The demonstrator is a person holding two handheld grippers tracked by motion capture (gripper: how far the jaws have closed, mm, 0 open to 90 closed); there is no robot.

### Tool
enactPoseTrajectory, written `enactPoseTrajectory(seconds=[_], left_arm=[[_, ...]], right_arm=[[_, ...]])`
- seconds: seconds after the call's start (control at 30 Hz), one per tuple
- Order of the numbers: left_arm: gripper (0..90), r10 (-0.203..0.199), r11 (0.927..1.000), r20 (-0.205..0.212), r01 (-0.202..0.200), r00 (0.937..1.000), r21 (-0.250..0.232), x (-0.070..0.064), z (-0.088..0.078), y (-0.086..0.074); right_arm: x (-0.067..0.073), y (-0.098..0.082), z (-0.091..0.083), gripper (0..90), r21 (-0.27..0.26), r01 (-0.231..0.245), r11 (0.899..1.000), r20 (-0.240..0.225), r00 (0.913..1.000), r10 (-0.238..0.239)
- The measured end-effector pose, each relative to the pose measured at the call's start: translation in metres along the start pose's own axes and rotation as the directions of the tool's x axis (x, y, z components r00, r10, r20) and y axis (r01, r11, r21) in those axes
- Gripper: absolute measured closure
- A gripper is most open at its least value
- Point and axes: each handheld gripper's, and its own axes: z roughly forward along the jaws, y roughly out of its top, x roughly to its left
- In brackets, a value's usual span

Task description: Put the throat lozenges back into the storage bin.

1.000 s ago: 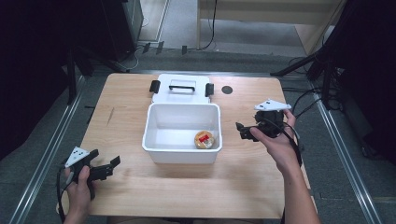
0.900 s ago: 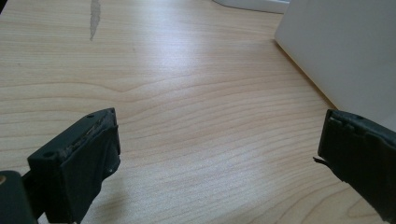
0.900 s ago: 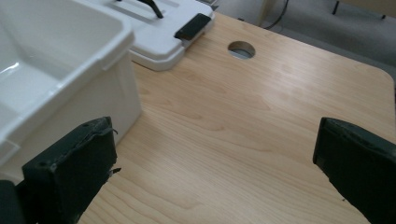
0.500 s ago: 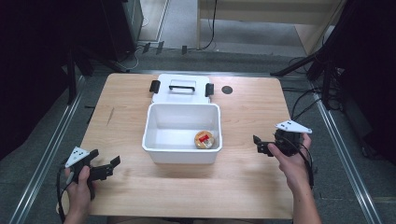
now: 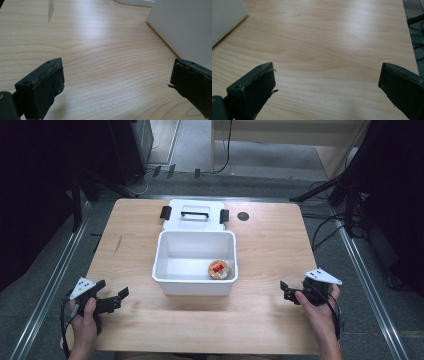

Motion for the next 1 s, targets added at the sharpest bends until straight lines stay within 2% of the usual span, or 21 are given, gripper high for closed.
enactPoseTrajectory(seconds=[0.27,0.53,0.73,0.83,1.0], left_arm=[[0.0,0.001,1.0000,0.000,-0.001,1.0000,-0.001,0.000,0.000,0.000],[0.0,0.001,1.0000,0.000,-0.001,1.0000,-0.001,0.000,0.000,0.000],[0.0,0.002,1.0000,-0.001,-0.002,1.0000,0.000,0.000,0.000,0.000],[0.0,0.004,1.0000,-0.002,-0.004,1.0000,-0.001,0.000,0.000,0.000],[0.0,0.004,1.0000,-0.002,-0.004,1.0000,0.001,0.000,0.000,0.000]], right_arm=[[-0.011,-0.024,-0.011,0.7,-0.012,-0.040,0.999,0.017,0.9990,0.040],[-0.019,-0.043,-0.027,0.7,-0.001,-0.041,0.999,0.037,0.9984,0.041],[-0.023,-0.056,-0.037,0.7,0.002,-0.072,0.997,0.023,0.9972,0.072],[-0.026,-0.061,-0.043,0.7,-0.017,-0.087,0.996,0.014,0.9960,0.088],[-0.026,-0.065,-0.044,0.7,-0.025,-0.095,0.995,0.000,0.9955,0.095]])
